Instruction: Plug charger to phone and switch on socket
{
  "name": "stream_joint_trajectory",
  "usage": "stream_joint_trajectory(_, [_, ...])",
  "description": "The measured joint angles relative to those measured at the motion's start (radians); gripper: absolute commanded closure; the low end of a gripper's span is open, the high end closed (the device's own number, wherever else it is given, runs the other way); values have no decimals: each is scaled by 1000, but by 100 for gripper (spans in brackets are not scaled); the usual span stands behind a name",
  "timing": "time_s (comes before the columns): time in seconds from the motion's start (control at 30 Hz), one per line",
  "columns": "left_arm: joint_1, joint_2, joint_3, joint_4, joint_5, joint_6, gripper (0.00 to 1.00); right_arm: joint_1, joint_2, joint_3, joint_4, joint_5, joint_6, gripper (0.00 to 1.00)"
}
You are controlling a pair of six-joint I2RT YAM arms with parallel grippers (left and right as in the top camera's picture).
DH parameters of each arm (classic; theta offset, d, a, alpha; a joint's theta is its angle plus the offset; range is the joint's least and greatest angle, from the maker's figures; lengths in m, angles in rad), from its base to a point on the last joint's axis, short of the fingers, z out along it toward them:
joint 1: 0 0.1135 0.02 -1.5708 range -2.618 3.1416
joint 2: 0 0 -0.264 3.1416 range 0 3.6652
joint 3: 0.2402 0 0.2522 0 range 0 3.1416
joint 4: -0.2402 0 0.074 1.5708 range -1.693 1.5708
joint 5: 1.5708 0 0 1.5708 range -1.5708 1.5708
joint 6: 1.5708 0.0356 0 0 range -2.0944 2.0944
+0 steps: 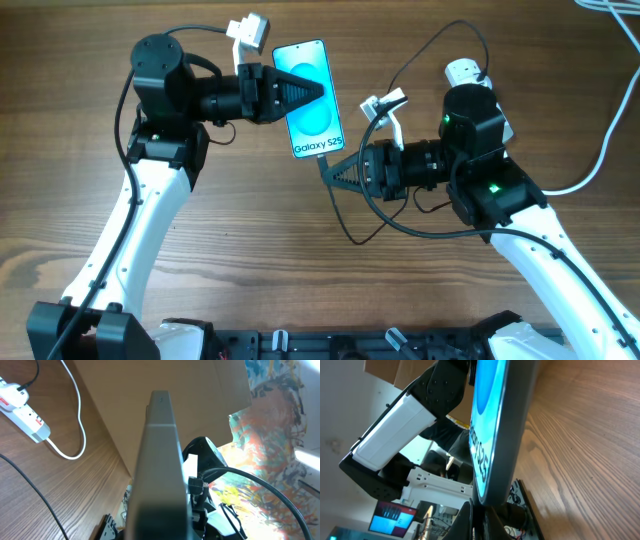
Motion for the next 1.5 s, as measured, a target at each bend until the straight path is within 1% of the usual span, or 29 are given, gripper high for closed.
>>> stream_joint_trajectory(0.27, [8, 0, 11, 3, -1, 2, 96, 6, 0, -6, 69, 16, 23, 96])
stream_joint_trajectory(0.87, [13, 0, 23, 8, 3, -2, 96, 9, 1, -16, 144, 21, 56, 96])
stream_joint_trajectory(0.9, [13, 0, 23, 8, 3, -2, 96, 9, 1, -17, 145, 22, 56, 88])
stream_joint_trajectory(0.97, [14, 0, 23, 8, 3, -2, 96, 9, 1, -17, 145, 26, 60, 37])
stream_joint_trajectory(1.0, [14, 0, 21, 2, 33, 2, 96, 8, 2, -14, 171, 66, 58, 18])
stream_joint_trajectory(1.07, [-2, 0, 15, -6, 90, 3, 96, -6, 2, -7, 187, 122, 55, 4])
stream_joint_trajectory(1.1, [-8, 0, 15, -7, 109, 3, 96, -9, 2, -7, 188, 137, 51, 2])
stream_joint_trajectory(1.17, [-14, 0, 15, -6, 137, 3, 96, -11, 3, -7, 186, 151, 32, 1])
stream_joint_trajectory(1.23, [-13, 0, 15, -7, 153, 3, 96, -11, 3, -7, 179, 154, 12, 3])
stream_joint_trajectory(1.27, [-13, 0, 15, -6, 159, 3, 96, -11, 3, -7, 160, 154, 5, 7])
stream_joint_trajectory(1.3, [-13, 0, 15, -6, 162, 4, 96, -11, 3, -7, 145, 155, -1, 16])
stream_joint_trajectory(1.4, [-13, 0, 15, -7, 166, 17, 96, -11, 4, -7, 121, 151, -15, 28])
stream_joint_trajectory(1.43, [-13, 0, 15, -7, 167, 20, 96, -11, 4, -7, 117, 146, -13, 36])
stream_joint_trajectory(1.47, [-13, 0, 15, -7, 170, 22, 96, -11, 4, -7, 117, 138, -16, 50])
stream_joint_trajectory(1.5, [-13, 0, 15, -7, 169, 26, 96, -11, 4, -7, 118, 131, -13, 56])
